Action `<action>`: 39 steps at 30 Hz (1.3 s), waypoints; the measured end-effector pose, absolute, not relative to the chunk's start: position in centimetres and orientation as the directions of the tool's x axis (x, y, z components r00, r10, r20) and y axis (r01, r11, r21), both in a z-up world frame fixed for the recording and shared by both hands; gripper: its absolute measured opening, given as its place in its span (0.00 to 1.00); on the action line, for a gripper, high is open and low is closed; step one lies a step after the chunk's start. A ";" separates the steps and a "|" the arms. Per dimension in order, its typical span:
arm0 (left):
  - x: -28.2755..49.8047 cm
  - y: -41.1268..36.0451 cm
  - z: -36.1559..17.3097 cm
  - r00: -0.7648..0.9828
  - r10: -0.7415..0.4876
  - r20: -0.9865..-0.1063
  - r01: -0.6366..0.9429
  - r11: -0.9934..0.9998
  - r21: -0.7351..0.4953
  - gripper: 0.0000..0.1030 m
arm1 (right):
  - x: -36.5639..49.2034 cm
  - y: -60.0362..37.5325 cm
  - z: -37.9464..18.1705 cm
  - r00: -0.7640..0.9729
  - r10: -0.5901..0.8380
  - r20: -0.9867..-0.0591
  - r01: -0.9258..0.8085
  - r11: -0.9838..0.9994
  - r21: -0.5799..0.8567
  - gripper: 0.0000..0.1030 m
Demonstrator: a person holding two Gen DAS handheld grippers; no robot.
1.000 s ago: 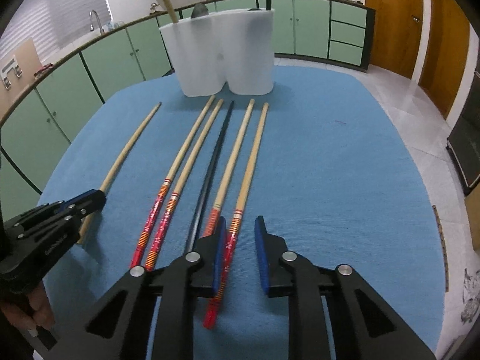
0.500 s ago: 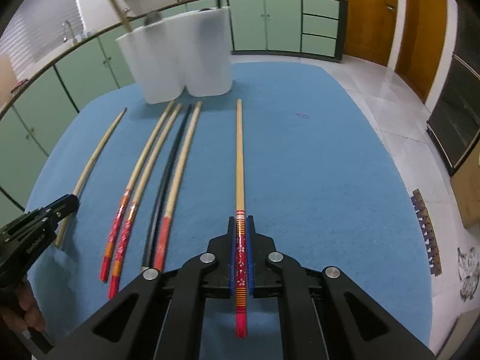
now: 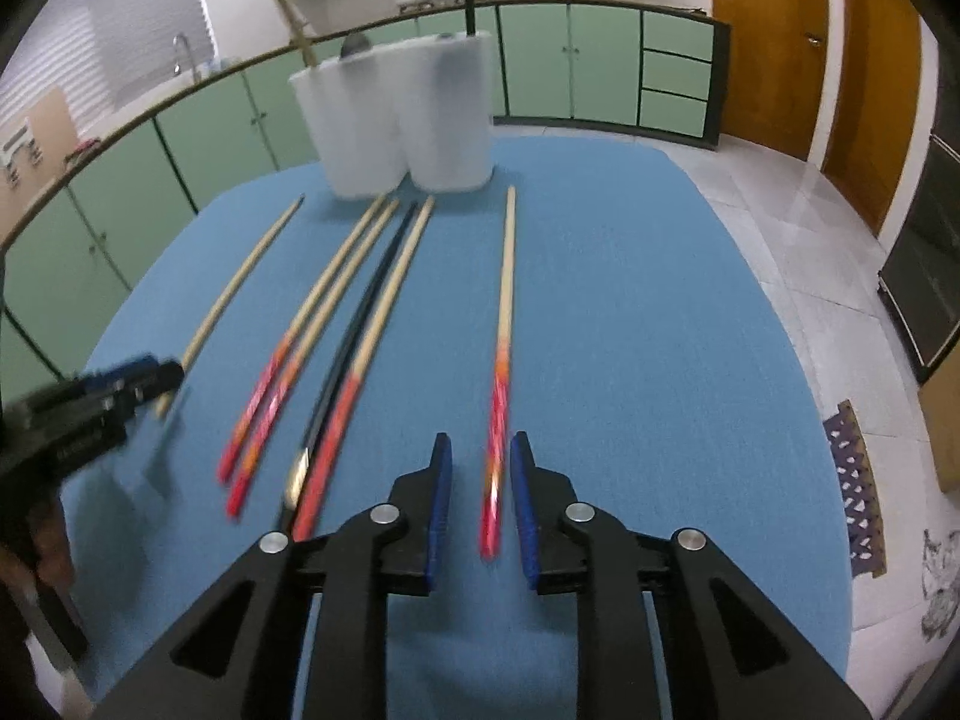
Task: Organize utensils
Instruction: 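Lift the red-patterned chopstick with the right gripper while the left gripper grasps a plain wooden chopstick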
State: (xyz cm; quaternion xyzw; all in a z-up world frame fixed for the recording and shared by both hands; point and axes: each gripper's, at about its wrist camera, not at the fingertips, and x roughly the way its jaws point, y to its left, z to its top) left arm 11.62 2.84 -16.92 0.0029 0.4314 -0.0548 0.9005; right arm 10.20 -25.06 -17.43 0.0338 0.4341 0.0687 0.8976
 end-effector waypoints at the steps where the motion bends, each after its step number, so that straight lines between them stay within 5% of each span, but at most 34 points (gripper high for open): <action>1: 11.3 2.8 -17.1 0.617 -0.097 -0.781 0.103 0.994 -0.042 0.33 | 9.8 -25.1 -17.6 0.609 0.157 -0.778 -0.099 0.988 0.122 0.20; 30: 10.3 3.3 -17.7 0.612 -0.126 -0.781 0.067 0.992 -0.107 0.31 | 8.2 -24.6 -17.6 0.636 0.125 -0.762 -0.103 0.992 0.077 0.18; 36: 10.7 2.8 -17.8 0.611 -0.123 -0.782 0.060 0.992 -0.109 0.09 | 8.4 -24.6 -17.6 0.633 0.118 -0.765 -0.098 0.993 0.073 0.08; 39: 10.8 2.3 -17.9 0.611 -0.117 -0.783 0.064 0.993 -0.098 0.06 | 8.6 -24.6 -17.6 0.633 0.111 -0.766 -0.096 0.993 0.064 0.06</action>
